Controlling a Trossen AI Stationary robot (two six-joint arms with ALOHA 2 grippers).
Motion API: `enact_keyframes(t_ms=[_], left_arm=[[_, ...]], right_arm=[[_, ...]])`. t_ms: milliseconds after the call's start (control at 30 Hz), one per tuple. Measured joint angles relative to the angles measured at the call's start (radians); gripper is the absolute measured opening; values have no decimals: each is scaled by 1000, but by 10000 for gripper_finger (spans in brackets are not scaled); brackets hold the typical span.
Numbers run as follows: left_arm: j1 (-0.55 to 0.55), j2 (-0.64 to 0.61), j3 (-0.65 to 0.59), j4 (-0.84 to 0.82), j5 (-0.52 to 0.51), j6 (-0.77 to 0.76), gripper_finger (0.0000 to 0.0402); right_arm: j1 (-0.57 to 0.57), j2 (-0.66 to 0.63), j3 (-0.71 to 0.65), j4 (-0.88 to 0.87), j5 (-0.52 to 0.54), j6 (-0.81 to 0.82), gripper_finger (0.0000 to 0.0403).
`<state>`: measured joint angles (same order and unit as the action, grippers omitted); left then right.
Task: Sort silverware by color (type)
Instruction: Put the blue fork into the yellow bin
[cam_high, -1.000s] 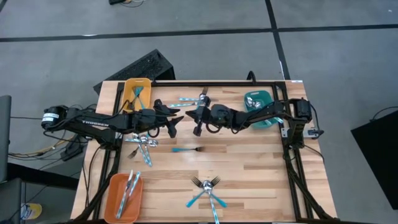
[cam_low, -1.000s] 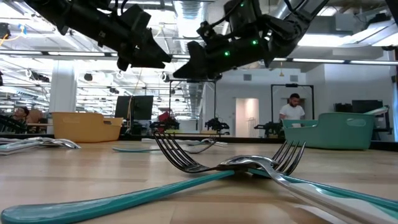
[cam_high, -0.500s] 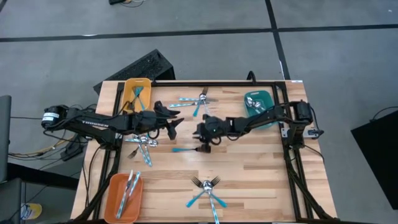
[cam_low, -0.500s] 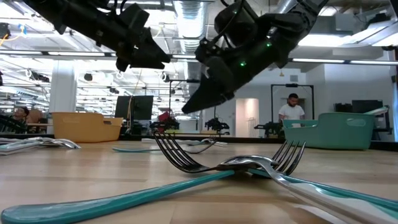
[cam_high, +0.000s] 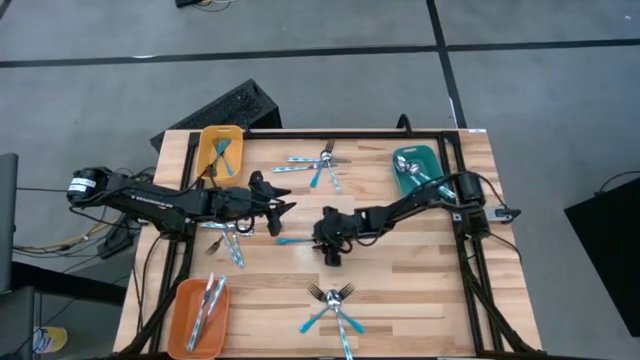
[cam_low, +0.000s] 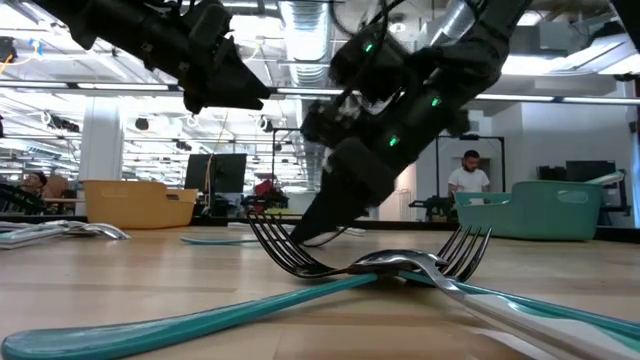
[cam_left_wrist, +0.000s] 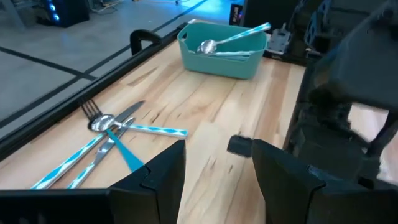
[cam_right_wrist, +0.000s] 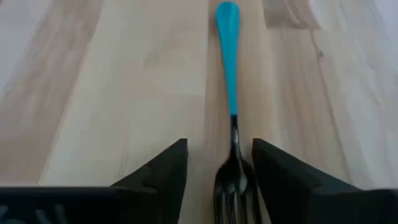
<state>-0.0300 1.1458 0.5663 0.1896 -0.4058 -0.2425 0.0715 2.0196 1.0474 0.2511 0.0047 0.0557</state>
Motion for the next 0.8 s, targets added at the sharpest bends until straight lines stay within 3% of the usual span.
enact_keyframes(t_ms=[167, 467, 667, 800], left_arm=[[-4, 0, 0, -23, -7, -17, 174], [-5, 0, 0, -21, -27, -31, 174], [-5, 0, 0, -34, -17, -31, 174], [-7, 0, 0, -58, -17, -44, 174]], right_arm=[[-6, 25, 9, -5, 9, -6, 154], [-41, 44, 19, -24, 27, -12, 18], [-68, -2, 13, -22, 57, -11, 12], [-85, -71, 12, 14, 167, -21, 7]])
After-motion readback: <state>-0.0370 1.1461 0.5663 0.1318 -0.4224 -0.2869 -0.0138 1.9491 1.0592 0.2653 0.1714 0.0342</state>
